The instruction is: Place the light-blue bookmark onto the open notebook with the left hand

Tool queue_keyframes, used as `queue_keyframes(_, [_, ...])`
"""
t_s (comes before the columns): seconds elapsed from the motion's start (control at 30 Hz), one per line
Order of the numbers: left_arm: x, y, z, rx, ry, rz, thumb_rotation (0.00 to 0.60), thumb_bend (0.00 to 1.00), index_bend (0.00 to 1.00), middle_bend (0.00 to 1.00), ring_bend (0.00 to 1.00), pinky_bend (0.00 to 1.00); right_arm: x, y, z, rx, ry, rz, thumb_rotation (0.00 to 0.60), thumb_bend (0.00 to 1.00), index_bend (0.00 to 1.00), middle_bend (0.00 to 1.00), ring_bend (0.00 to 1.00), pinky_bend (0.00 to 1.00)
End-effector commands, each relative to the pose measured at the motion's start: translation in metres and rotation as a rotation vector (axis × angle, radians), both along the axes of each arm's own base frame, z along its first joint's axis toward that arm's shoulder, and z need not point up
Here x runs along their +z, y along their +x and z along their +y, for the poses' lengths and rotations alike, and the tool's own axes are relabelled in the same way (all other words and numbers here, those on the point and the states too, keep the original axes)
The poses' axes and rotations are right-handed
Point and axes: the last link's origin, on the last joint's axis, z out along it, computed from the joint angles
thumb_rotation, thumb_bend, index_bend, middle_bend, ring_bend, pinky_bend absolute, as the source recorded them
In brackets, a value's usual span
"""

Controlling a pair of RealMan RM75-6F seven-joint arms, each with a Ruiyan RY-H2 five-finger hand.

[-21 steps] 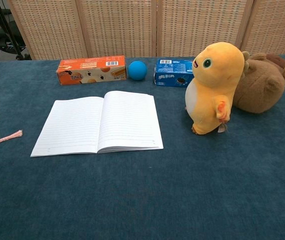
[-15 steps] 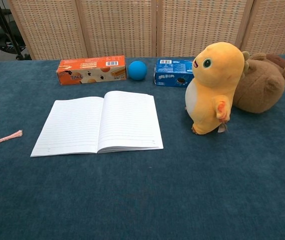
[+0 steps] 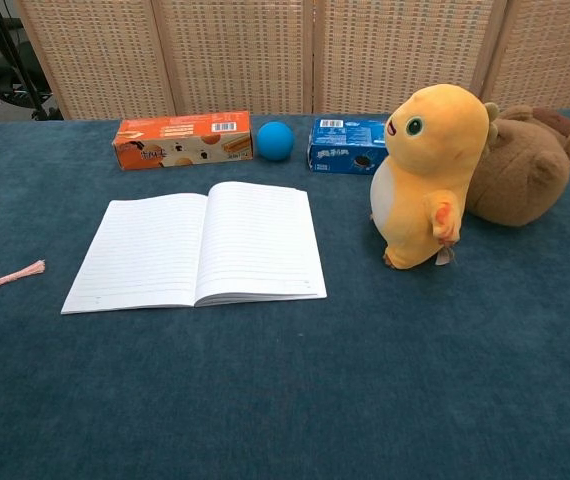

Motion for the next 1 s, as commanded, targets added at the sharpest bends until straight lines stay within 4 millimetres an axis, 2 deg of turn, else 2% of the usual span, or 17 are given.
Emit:
queue_keyframes(0.03, [-0.022,-0.011,0.050,-0.108,-0.207,0.242,0.600,0.12,0.00,0.00,0.00,0.00,-0.003,0.000,-0.001,-0.007,0.003,0.006,0.600,0.00,0.00,0.00,0.00,0.00])
queue_keyframes(0.13, [-0.028,-0.016,0.065,-0.158,-0.247,0.352,0.600,0.12,0.00,0.00,0.00,0.00,-0.006,0.001,-0.003,-0.017,0.008,0.011,0.600,0.00,0.00,0.00,0.00,0.00])
queue_keyframes(0.3, [-0.038,-0.020,0.081,-0.170,-0.324,0.421,0.600,0.12,0.00,0.00,0.00,0.00,-0.009,-0.001,-0.005,-0.032,0.012,0.023,0.600,0.00,0.00,0.00,0.00,0.00])
queue_keyframes(0.63, [-0.068,-0.019,0.098,-0.182,-0.421,0.457,0.600,0.15,0.00,0.00,0.00,0.00,-0.012,-0.003,-0.010,-0.050,0.022,0.029,0.600,0.00,0.00,0.00,0.00,0.00])
queue_keyframes(1.0, [-0.076,-0.009,0.115,-0.197,-0.404,0.507,0.600,0.18,0.00,0.00,0.00,0.00,-0.010,-0.005,-0.011,-0.060,0.018,0.022,0.600,0.00,0.00,0.00,0.00,0.00])
